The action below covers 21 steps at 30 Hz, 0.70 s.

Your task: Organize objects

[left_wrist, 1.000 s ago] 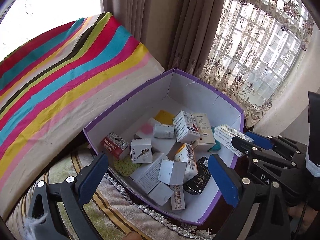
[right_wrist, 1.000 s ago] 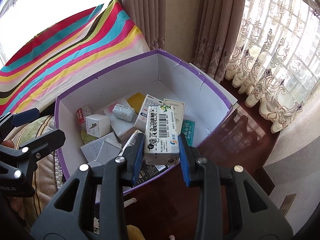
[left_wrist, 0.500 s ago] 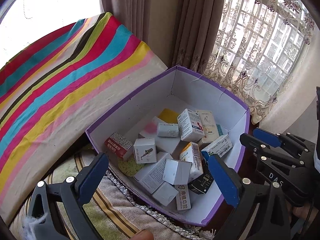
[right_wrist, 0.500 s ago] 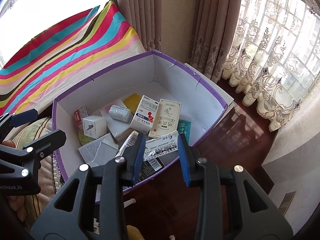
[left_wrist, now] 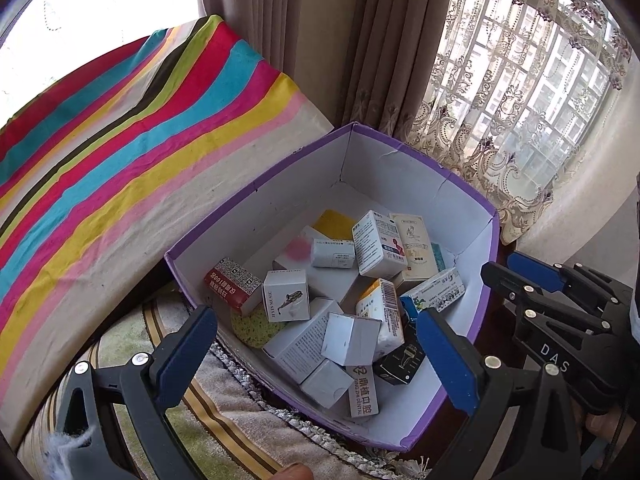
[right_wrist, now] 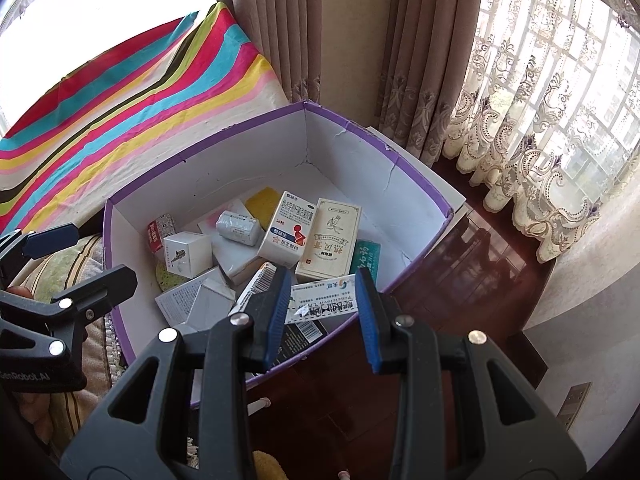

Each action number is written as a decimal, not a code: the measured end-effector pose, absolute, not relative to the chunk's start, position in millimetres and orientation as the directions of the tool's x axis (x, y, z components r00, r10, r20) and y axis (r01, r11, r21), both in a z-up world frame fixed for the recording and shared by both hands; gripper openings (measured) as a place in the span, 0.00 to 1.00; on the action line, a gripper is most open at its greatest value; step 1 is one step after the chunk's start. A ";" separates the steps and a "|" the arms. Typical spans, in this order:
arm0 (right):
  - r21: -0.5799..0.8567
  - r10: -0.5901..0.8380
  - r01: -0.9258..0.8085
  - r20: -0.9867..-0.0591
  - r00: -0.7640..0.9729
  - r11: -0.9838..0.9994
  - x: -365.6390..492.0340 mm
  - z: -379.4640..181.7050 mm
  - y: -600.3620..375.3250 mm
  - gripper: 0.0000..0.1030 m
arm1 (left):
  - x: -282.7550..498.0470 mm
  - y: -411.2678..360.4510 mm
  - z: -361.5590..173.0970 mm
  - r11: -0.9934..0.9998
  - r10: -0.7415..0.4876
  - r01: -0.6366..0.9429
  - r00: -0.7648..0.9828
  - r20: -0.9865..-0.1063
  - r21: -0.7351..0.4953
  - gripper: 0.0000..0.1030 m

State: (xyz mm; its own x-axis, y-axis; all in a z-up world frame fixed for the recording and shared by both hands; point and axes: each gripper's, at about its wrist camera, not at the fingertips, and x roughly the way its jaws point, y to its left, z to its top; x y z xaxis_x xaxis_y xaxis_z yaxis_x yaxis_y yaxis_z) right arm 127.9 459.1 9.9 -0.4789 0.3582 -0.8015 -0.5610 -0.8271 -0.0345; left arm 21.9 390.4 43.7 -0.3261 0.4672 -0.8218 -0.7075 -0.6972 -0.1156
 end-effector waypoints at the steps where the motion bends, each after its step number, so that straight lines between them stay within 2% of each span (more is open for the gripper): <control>1: -0.035 0.358 -0.561 -0.802 -0.479 -0.827 128.0 10.0 459.5 0.36 | 21.8 390.3 43.5 -0.696 0.467 -0.708 -0.324 -0.822 -0.116 0.98; 21: -0.029 0.358 -0.572 -0.806 -0.472 -0.820 132.8 6.5 461.3 0.36 | 30.7 397.1 43.2 -0.664 0.466 -0.744 -0.330 -0.821 -0.078 1.00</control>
State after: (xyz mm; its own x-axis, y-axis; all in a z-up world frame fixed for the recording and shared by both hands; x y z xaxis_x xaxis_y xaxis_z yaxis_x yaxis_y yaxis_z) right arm 132.8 461.3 6.5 -0.4718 0.3578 -0.8059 -0.5721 -0.8197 -0.0289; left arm 30.7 397.1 43.2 -0.3302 0.4659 -0.8209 -0.7438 -0.6639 -0.0776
